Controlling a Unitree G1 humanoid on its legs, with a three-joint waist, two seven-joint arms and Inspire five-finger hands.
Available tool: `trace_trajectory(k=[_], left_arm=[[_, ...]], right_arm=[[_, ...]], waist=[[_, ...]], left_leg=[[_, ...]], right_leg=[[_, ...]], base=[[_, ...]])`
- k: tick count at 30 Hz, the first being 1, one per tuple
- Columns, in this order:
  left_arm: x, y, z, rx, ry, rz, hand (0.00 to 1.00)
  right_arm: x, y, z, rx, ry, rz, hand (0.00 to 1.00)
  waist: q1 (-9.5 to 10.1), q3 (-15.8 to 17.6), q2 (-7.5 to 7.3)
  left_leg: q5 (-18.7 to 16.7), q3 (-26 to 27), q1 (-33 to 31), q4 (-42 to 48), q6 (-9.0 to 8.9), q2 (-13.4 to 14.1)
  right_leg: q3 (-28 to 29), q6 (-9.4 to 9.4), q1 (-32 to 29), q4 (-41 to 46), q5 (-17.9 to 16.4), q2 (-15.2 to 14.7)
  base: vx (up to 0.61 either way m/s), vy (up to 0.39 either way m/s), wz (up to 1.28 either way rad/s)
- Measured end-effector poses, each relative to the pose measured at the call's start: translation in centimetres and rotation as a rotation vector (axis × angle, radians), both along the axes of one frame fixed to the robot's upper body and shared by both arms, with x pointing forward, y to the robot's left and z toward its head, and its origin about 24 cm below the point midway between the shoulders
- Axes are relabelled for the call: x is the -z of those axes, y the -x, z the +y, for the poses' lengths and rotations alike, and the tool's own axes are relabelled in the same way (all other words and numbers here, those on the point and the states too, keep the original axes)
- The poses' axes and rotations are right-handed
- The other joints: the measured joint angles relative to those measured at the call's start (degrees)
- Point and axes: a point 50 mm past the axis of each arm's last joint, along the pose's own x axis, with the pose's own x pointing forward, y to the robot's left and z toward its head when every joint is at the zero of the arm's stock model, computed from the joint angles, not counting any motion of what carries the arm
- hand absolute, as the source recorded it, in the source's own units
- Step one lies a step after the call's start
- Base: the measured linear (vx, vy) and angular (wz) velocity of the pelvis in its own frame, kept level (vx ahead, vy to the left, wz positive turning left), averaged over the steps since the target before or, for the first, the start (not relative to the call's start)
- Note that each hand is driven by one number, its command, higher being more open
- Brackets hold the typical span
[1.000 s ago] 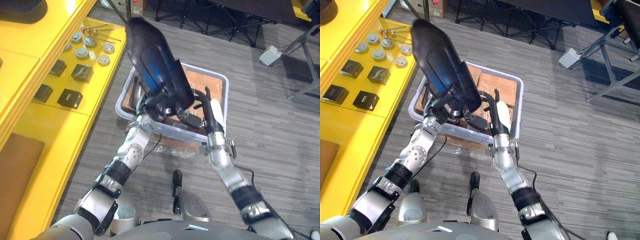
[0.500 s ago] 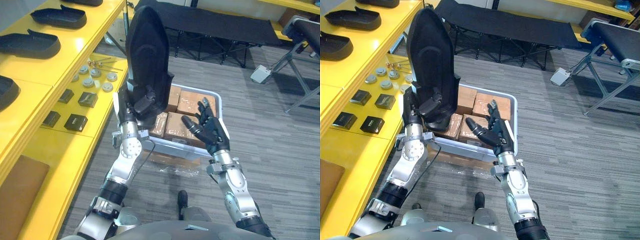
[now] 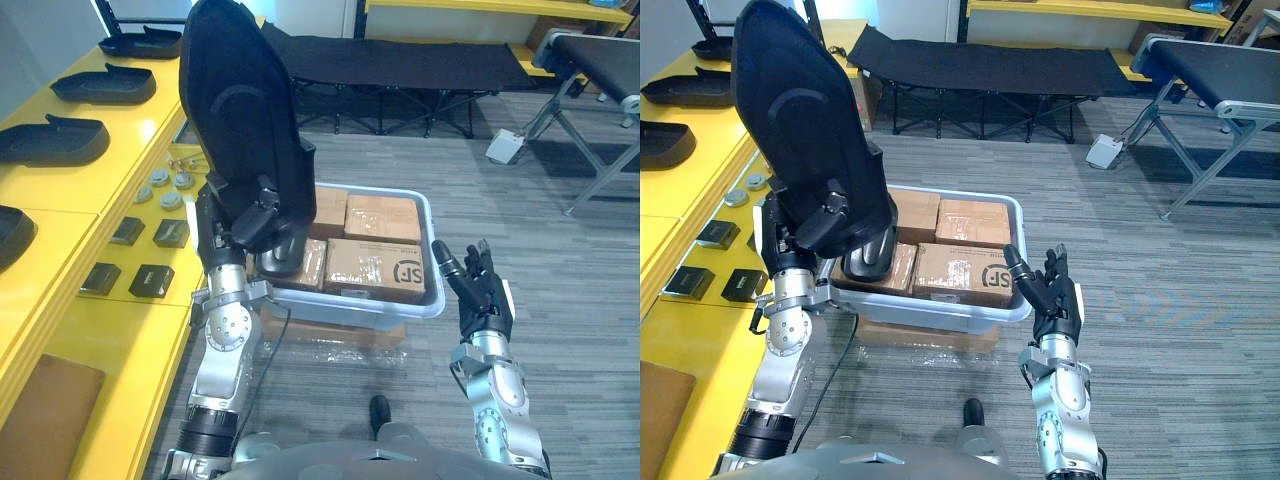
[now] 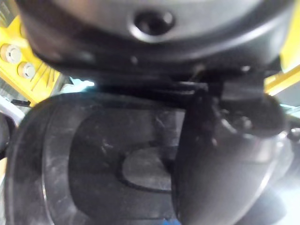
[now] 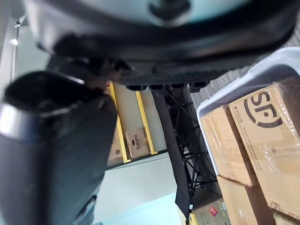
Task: Walk over and take three plastic housings, then place them on the shelf
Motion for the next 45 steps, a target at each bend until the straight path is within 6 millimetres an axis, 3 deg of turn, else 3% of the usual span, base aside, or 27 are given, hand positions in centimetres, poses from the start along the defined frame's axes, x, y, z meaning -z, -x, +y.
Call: trace_trajectory(k=[6,10,13,19,24,30,33,36,37,38,40,41,45], left_arm=[[-0.1,0.9,2.6,-0.085,0.036,-0.009,0.0],[-0.2,2.5,4.6,-0.176,0.045,-0.013,0.0],[-0.2,4.1,6.3,-0.257,0.033,-0.012,0.0],[0.5,7.3,9.6,-0.464,0.031,0.033,0.0],[1.3,9.9,10.7,-0.556,0.023,0.086,0.0],[2.6,13.6,12.2,-0.672,0.002,0.185,0.0],[2.9,14.7,12.5,-0.685,-0.007,0.211,0.0],[2.8,14.7,12.3,-0.651,0.023,0.189,0.0],[2.4,14.5,12.1,-0.613,0.013,0.173,0.0],[2.1,13.3,11.4,-0.534,0.013,0.141,0.0],[2.1,12.7,10.6,-0.485,0.021,0.125,0.0],[2.2,12.6,10.3,-0.468,0.025,0.123,0.0],[2.2,12.9,10.5,-0.497,0.03,0.128,0.0]], right_arm=[[-0.1,0.2,-1.3,0.051,-0.025,-0.007,1.0],[-0.2,0.1,-1.0,0.024,-0.045,-0.021,1.0],[-0.5,-0.4,-0.2,-0.005,-0.1,-0.049,1.0],[-1.0,-2.3,2.6,-0.124,-0.121,-0.08,1.0],[-0.5,-3.7,4.5,-0.222,-0.106,-0.057,1.0],[-0.9,-5.1,10.1,-0.443,-0.051,-0.064,1.0],[-1.1,-5.2,11.7,-0.502,-0.042,-0.07,1.0],[-0.8,-5.2,11.4,-0.5,-0.036,-0.044,1.0],[-0.6,-5.1,10.9,-0.473,-0.03,-0.03,1.0],[-0.3,-5.1,9.4,-0.401,-0.002,-0.005,1.0],[-0.1,-5.0,8.2,-0.365,0.03,0.015,1.0],[0.0,-4.9,7.6,-0.348,0.04,0.024,1.0],[0.0,-4.9,8.5,-0.365,0.014,0.017,1.0]], waist=[[0.33,-1.0,0.71],[0.55,-2.0,0.81],[2.11,-2.7,1.2],[7.06,-4.4,2.75],[10.53,-5.2,2.65],[15.53,-5.6,2.44],[17.37,-5.6,2.23],[17.11,-5.9,1.87],[15.28,-5.7,1.76],[13.08,-5.2,1.5],[13.0,-4.4,2.41],[13.88,-3.9,2.76],[14.33,-1.7,2.37]], left_leg=[[0.1,-0.3,-0.1,0.0,0.06,0.0],[0.4,-1.7,-0.3,-0.9,0.37,0.0],[0.8,-4.5,-2.0,-0.9,0.47,-0.1],[2.4,-11.2,-4.6,-1.9,0.54,-1.4],[2.9,-16.2,-6.4,-1.9,1.36,-3.4],[3.5,-21.7,-8.2,-2.0,1.09,-4.9],[3.5,-23.7,-8.3,-1.9,1.07,-5.5],[4.7,-25.4,-10.4,-2.1,1.72,-6.1],[5.9,-23.2,-12.6,-2.2,4.37,-5.7],[8.9,-16.4,-14.0,-2.5,6.95,-4.0],[11.6,-14.5,-13.8,-3.7,4.3,-3.6],[12.3,-14.7,-13.2,-4.7,3.38,-4.3],[12.5,-13.7,-12.0,-5.5,3.79,-5.8]], right_leg=[[-0.3,-0.22,0.1,0.0,-0.1,0.0],[-2.0,-0.49,0.7,-0.2,-0.5,0.0],[-4.8,-0.61,1.0,-0.5,-1.0,-0.2],[-11.6,0.12,2.4,-0.5,-1.9,-1.1],[-17.0,0.95,4.6,-0.5,-2.7,-2.6],[-22.7,1.06,6.6,-0.5,-4.4,-3.3],[-24.9,1.33,8.0,-0.4,-4.9,-3.5],[-29.3,2.03,9.7,0.2,-5.5,-3.6],[-33.7,2.53,10.5,1.2,-6.3,-3.9],[-39.3,3.32,11.7,3.9,-8.1,-4.6],[-41.3,4.18,12.2,6.7,-9.8,-5.7],[-41.6,4.46,12.1,8.3,-10.5,-6.8],[-40.8,4.33,11.9,10.8,-12.0,-9.4]], base=[[-0.01,0.003,0.02],[0.0,0.005,0.18],[-0.01,-0.003,0.44],[0.01,-0.005,0.53],[0.01,0.019,0.6],[0.0,0.012,0.45],[0.03,0.003,0.37],[0.03,-0.021,0.84],[0.05,-0.017,2.1],[0.04,0.013,2.12],[0.01,0.083,1.12],[0.0,0.169,0.35],[-0.02,0.085,-0.01]])
